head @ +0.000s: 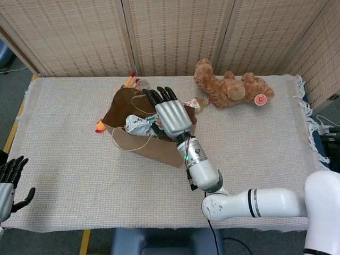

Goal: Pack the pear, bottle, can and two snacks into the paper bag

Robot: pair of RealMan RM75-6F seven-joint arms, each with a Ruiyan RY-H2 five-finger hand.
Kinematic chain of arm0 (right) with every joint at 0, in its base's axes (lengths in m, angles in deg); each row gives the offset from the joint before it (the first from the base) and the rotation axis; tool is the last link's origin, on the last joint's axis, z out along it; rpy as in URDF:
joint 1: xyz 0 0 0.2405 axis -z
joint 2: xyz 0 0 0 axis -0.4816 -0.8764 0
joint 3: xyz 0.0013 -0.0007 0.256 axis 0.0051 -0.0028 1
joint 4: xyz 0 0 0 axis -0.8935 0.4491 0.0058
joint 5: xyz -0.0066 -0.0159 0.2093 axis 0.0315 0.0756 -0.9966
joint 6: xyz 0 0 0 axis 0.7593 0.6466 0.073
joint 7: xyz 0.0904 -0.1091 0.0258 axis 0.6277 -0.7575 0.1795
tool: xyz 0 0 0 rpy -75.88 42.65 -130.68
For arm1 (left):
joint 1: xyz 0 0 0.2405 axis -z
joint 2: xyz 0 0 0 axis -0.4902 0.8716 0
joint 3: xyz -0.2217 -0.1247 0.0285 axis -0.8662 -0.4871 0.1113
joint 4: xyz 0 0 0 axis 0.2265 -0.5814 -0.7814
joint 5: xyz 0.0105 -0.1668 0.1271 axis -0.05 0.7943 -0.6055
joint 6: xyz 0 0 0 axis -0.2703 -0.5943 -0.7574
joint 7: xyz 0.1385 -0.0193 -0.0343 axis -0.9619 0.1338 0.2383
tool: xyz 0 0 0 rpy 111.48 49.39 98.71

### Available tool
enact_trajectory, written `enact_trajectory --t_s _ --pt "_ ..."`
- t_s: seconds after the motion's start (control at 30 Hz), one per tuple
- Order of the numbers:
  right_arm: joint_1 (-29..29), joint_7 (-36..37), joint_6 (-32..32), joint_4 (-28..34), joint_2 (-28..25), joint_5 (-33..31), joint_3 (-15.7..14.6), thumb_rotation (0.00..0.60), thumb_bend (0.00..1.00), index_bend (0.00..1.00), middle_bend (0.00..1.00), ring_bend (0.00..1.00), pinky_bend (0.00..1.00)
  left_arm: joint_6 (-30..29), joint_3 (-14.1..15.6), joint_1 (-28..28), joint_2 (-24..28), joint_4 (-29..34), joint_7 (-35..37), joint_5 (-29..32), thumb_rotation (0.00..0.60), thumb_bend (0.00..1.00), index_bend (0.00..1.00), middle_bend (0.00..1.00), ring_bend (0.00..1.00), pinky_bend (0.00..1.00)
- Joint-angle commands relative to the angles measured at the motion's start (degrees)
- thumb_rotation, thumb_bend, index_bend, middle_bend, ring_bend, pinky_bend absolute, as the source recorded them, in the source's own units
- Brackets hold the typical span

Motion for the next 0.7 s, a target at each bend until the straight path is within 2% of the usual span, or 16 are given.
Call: enact_trajectory --t_s 0.03,0.27,0.47,0.6,0.7 --pt "0.72 0.42 0.66 0.59 -0.78 0.39 0.14 0.600 0.21 0.00 0.03 0.00 0.01 0.04 0.00 -0.01 0.02 0.01 0.02 -0.01 0.600 0.38 0.01 0.00 0.00 0.07" --pt "4.23 3.96 1.16 4.47 -4.94 2.44 0.87 0.600 0.21 0.00 0.03 0.00 0.00 -0.01 0.06 0.01 -0.12 0.11 -0.49 -0.36 0.600 0.38 0.01 0.00 0.00 0.07" --pt "10.56 9.24 1.94 10.58 -11.07 8.61 -0.64 0.600 0.21 0.00 0.03 0.00 0.00 -0.09 0.04 0.00 -0.18 0.06 -0.57 -0.49 0.600 0.38 0.01 0.00 0.00 0.07" --pt "18.39 14.53 3.79 16.17 -16.49 19.91 -5.52 0.600 0.21 0.00 0.03 0.00 0.00 -0.40 0.15 -0.14 -0.18 0.01 -0.90 -0.79 0.600 0.38 0.01 0.00 0.00 0.07" --pt "26.70 18.65 6.72 18.18 -20.63 33.85 -13.30 0.600 0.21 0.00 0.03 0.00 0.00 -0.67 0.18 -0.30 -0.24 -0.04 -1.14 -0.89 0.600 0.38 0.01 0.00 0.00 0.07"
